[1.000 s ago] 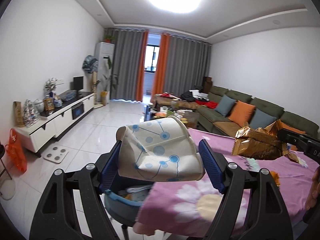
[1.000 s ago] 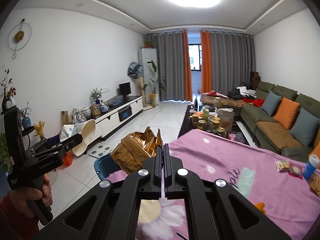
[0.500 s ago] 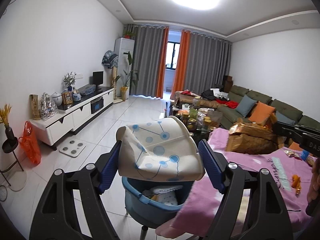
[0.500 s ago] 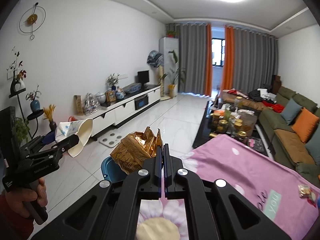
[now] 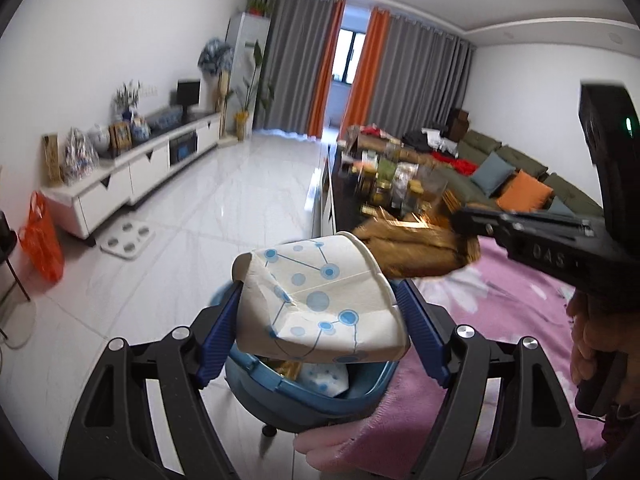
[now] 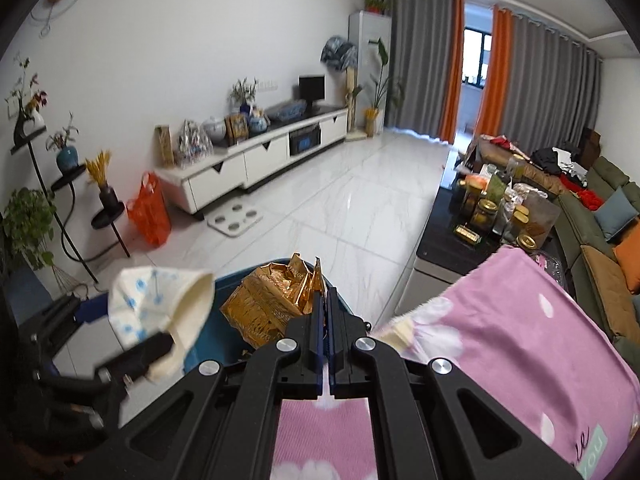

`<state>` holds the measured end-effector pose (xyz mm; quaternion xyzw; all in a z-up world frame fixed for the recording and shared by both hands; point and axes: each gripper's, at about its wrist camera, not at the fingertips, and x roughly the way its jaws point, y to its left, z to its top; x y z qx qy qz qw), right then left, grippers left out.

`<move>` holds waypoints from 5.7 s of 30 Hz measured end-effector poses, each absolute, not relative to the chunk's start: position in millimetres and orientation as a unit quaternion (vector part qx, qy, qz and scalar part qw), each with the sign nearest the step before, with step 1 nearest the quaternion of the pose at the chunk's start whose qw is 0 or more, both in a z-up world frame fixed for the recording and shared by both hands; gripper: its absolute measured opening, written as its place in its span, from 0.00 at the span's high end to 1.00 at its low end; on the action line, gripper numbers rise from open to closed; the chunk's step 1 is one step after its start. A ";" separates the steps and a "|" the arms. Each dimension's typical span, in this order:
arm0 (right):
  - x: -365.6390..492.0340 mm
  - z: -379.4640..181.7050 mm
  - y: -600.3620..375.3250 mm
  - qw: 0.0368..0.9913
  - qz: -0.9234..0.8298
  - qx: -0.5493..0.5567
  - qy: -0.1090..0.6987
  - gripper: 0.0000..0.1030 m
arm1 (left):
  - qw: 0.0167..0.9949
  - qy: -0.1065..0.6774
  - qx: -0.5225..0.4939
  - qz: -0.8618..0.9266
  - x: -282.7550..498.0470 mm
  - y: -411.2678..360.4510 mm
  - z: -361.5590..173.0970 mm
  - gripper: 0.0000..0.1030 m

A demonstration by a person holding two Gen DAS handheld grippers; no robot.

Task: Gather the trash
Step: 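Carry the blue-dotted paper and gold wrapper over the teal bin and open both grippers, then move both grippers back over the table toward the orange peels, then grasp an orange peel with the right gripper while the left grasps another peel, then carry both orange peels over the teal bin and open both grippers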

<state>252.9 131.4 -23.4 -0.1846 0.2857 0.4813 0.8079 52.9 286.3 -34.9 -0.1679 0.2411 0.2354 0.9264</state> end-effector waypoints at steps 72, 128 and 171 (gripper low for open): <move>164.8 14.5 -181.0 0.948 0.281 -0.048 0.142 0.09 | 0.983 0.166 -0.057 0.051 41.6 77.2 40.3 0.05; 282.0 -101.8 -265.8 0.888 0.220 0.064 0.398 0.89 | 0.946 0.297 -0.020 -0.130 230.0 -51.1 -44.0 0.05; 252.5 -24.9 -226.9 0.907 0.290 0.050 0.300 0.89 | 0.953 0.278 -0.091 -0.086 188.5 20.4 0.3 0.88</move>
